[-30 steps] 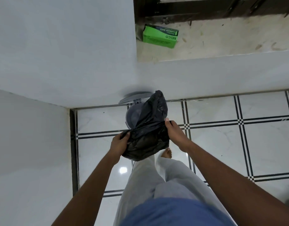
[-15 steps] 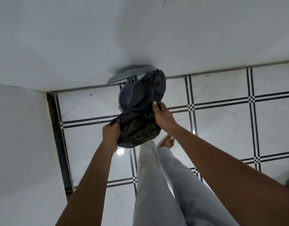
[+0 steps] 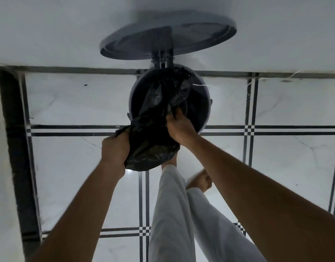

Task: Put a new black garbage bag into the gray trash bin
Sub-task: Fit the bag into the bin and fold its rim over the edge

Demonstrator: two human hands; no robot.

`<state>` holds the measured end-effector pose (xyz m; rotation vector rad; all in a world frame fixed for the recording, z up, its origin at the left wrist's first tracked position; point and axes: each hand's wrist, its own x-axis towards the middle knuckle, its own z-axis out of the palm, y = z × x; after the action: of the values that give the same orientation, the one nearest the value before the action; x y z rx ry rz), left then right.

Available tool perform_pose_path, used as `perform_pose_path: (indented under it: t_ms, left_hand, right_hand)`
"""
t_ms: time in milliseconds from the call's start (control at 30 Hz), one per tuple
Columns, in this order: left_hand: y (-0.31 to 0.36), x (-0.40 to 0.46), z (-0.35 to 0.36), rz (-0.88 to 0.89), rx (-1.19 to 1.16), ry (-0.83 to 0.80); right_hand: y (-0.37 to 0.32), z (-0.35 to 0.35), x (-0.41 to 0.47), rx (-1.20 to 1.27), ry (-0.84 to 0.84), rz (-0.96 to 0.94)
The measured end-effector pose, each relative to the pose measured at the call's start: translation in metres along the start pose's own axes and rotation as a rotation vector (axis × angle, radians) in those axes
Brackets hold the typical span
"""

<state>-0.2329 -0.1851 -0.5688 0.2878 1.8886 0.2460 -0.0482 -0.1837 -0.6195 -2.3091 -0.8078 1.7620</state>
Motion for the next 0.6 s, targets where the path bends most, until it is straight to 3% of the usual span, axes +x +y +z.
perform_pose_path:
  t_ms: [200,333,467,600]
  left_hand:
    - [0.016,0.039,0.045,0.141,0.072,-0.033]
    - [0.027,0.074,0.083,0.232,0.102,-0.061]
    - [0.034,0.111,0.121,0.202,0.185,-0.136]
    - [0.042,0.140,0.132,0.168,0.345,-0.175]
  right_hand:
    - [0.015,0.010,0.067,-0.028,-0.062,0.062]
    - [0.018,0.002,0.077,0.197,0.064,0.062]
    - [0.022,-0.012,0.068,0.324,0.233,-0.004]
    - [0.022,-0.028,0.050,0.336,0.248,-0.052]
